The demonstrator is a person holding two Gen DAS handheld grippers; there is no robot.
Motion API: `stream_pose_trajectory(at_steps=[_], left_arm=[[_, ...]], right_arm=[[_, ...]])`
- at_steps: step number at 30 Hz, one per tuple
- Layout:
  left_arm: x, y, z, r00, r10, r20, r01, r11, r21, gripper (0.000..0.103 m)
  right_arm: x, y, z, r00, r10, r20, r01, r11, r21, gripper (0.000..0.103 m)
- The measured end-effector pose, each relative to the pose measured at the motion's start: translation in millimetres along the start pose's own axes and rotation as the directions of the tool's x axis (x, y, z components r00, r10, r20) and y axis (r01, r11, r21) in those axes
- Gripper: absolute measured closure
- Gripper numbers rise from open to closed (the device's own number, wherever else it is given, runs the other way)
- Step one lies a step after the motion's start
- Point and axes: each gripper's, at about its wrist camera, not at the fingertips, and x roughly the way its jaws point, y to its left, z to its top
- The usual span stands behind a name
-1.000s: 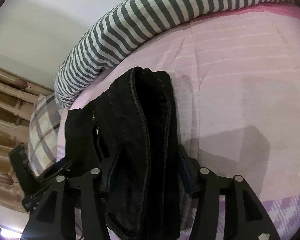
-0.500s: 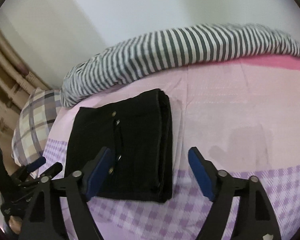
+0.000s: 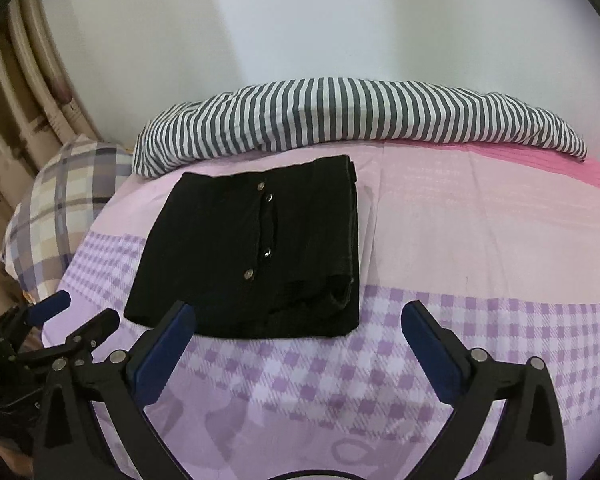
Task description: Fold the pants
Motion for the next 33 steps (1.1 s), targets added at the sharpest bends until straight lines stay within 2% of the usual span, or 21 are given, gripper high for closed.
stream_pose_trajectory(at_steps=[17, 33], left_arm=[[5, -1, -14, 1.0, 0.004, -0.006, -0.004, 1.0, 0.002, 0.02], [5, -4, -16, 1.0, 0.016, 0.002, -0.016, 1.0, 0.021, 0.02]], right_arm=[[4, 24, -22, 0.997, -0.069, -0.019, 0.067, 0.995, -0.08, 0.001], [13, 24, -28, 0.997, -0.046, -0.061, 0.041, 0.996, -0.075, 0.001]])
